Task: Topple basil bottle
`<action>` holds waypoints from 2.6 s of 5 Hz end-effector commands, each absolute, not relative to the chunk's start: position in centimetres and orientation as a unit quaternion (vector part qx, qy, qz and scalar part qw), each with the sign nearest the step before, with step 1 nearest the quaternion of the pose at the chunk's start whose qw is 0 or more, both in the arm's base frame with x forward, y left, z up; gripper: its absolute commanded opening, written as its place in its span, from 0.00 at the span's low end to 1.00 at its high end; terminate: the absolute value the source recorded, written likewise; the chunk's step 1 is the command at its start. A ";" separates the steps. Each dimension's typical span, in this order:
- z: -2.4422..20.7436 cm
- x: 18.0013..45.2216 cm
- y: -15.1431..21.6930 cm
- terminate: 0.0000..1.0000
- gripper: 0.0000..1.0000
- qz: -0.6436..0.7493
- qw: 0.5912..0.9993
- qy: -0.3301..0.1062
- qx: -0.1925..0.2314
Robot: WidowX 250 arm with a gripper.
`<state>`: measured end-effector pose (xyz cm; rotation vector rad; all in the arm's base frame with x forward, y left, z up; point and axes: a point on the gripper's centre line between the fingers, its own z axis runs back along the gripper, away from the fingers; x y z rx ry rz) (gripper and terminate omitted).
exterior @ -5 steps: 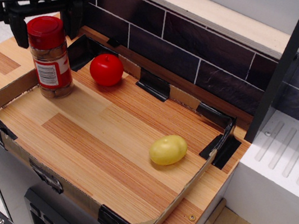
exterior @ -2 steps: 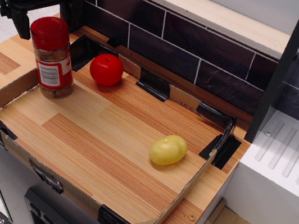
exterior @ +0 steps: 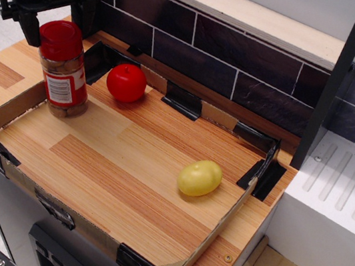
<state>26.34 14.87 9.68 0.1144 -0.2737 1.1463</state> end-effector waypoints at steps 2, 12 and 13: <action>11.9 23.3 9.3 0.00 0.00 0.546 0.835 -0.029 -0.064; 4.1 23.1 7.3 0.00 0.00 0.492 0.870 -0.017 -0.023; 4.3 23.2 7.1 0.00 0.00 0.496 0.868 -0.025 -0.015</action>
